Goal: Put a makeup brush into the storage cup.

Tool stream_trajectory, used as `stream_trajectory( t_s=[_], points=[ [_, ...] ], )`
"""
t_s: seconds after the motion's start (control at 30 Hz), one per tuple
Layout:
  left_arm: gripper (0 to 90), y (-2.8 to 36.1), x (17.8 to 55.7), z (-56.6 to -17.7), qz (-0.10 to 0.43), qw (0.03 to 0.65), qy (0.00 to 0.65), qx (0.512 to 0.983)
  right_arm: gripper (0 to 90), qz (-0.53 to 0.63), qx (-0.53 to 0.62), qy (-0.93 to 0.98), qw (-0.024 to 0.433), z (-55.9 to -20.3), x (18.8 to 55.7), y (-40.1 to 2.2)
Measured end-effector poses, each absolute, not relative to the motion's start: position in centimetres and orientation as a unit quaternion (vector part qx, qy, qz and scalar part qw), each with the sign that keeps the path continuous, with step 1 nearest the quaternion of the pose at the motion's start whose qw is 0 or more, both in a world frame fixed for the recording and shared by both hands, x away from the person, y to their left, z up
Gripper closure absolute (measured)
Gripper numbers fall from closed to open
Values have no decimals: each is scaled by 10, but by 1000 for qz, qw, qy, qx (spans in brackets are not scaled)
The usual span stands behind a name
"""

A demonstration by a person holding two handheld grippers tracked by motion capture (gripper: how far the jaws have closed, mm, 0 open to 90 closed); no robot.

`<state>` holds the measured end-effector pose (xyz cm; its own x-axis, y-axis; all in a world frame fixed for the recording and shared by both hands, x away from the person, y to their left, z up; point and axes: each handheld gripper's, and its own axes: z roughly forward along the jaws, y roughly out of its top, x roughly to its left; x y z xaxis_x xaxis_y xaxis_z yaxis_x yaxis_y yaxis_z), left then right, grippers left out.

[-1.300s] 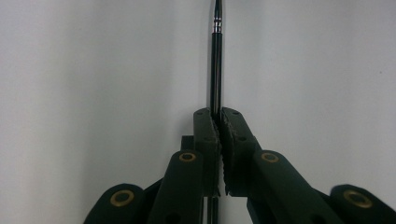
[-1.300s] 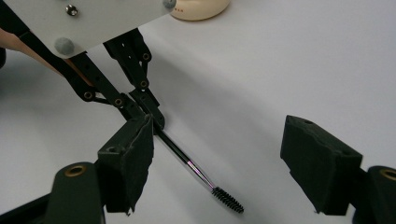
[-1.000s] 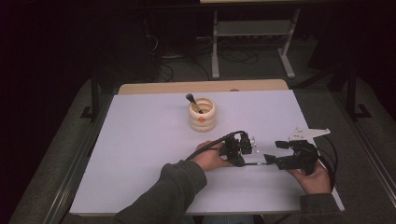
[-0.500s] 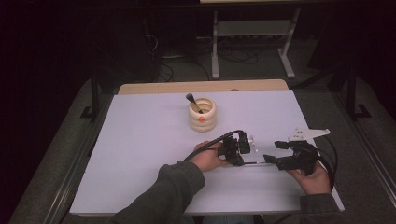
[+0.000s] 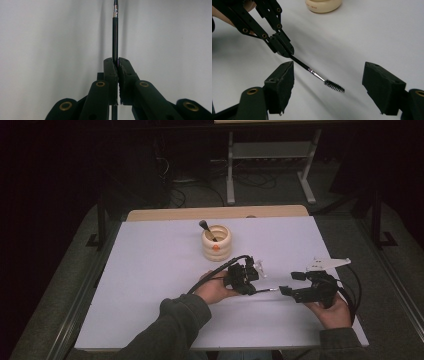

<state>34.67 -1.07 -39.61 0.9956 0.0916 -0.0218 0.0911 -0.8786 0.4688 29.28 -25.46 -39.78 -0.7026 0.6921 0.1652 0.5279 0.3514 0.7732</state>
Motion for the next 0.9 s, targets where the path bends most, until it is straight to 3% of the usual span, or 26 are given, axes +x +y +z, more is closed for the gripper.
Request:
stream_trajectory(
  t_s=[0.23, 0.9],
  points=[
    [862, 14, 344, -390, -1, 263, 70, 962, 244, 433, 366, 820, 85, -399, 293, -243],
    [862, 86, 333, -373, 3, 346, 124, 930, 303, 459, 346, 818, -2, -393, 304, -200]
  ],
)
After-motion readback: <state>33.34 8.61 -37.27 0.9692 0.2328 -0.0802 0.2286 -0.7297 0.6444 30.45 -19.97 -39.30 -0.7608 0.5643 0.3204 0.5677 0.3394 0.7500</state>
